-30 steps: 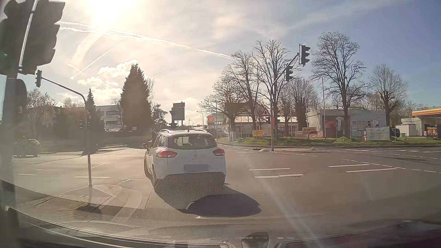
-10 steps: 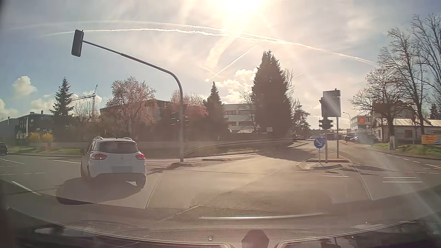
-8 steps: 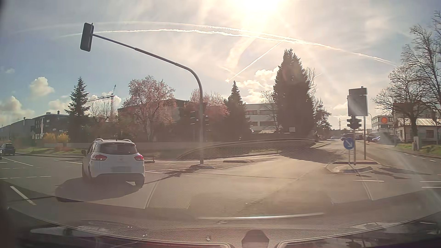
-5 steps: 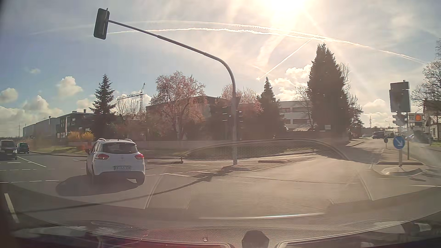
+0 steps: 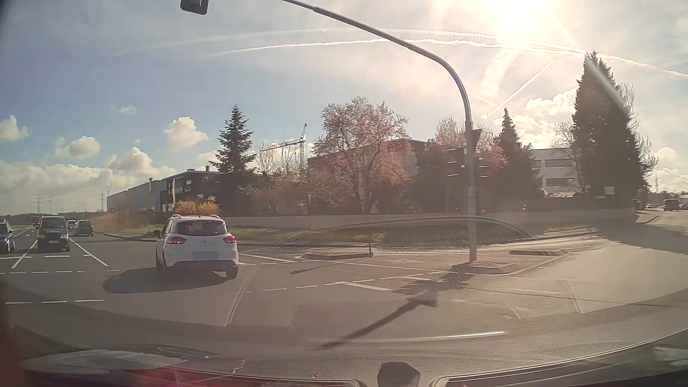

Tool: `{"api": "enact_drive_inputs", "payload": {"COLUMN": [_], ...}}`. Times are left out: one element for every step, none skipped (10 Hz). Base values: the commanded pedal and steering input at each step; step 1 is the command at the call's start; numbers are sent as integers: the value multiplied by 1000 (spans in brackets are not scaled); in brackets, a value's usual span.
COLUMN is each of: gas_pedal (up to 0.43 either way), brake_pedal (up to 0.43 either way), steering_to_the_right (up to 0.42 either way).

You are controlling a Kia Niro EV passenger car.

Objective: Follow the waypoints while adhering to traffic rules and regulations

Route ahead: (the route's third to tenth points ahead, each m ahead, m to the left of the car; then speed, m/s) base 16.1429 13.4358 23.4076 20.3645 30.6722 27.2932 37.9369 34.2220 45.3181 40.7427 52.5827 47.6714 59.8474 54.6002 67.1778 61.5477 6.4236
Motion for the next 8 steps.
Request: {"api": "enact_drive_inputs", "payload": {"gas_pedal": [240, 240, 240, 248, 248, 248, 260, 260], "brake_pedal": [0, 0, 0, 0, 0, 0, 0, 0], "steering_to_the_right": [-284, -281, -276, -267, -261, -253, -249, -243]}}
